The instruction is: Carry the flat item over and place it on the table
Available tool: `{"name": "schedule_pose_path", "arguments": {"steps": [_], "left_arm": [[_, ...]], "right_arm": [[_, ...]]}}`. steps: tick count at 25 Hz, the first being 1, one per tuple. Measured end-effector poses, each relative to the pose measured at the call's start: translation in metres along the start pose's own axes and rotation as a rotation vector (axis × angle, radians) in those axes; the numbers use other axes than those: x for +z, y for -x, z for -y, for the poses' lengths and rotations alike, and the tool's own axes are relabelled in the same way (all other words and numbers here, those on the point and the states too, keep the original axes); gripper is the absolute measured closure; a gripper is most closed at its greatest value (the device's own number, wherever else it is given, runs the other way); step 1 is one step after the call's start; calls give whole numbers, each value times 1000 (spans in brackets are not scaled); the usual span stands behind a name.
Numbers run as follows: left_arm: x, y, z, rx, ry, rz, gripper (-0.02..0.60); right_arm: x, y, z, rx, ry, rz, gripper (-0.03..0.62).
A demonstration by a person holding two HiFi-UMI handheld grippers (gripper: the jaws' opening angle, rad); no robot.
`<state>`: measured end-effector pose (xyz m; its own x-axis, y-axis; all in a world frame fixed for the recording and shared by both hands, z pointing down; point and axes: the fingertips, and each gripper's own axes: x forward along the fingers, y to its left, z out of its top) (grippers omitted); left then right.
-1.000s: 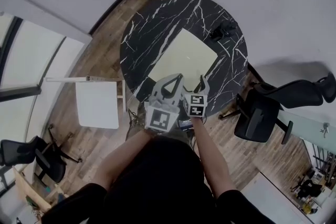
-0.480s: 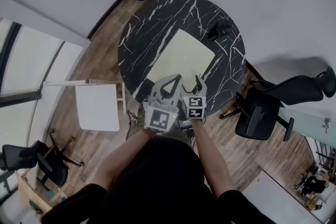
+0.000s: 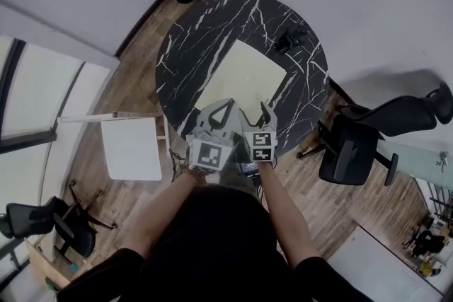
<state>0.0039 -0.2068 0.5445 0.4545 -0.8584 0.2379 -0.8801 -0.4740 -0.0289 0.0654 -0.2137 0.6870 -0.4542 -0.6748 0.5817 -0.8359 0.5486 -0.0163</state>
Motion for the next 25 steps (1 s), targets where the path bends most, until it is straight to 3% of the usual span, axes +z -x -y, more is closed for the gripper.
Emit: {"name": "schedule_pose_path", "arguments": {"steps": [3, 5, 10, 14, 15, 19, 25], "left_arm": [[-31, -7, -15, -19, -110, -75, 580], [-50, -8, -23, -19, -132, -128, 580], [-99, -16, -27, -45, -108, -160, 578], [-139, -17, -42, -62, -141, -230, 567], [-150, -20, -47, -72, -135, -253, 526], [-190, -21, -56, -124, -90, -339, 474], [-222, -11, -65, -155, -58, -427, 448]], "right_arm": [[-5, -1, 4, -12, -10, -8, 279], [-11, -1, 6, -29, -17, -5, 279], [-23, -7, 4, -69, -21, -10, 279], [-38, -6, -2, -65, -27, -21, 345], [-42, -6, -1, -60, -30, -30, 345], [-61, -1, 5, -66, -58, -83, 341], [-91, 7, 3, -67, -122, -138, 304]]}}
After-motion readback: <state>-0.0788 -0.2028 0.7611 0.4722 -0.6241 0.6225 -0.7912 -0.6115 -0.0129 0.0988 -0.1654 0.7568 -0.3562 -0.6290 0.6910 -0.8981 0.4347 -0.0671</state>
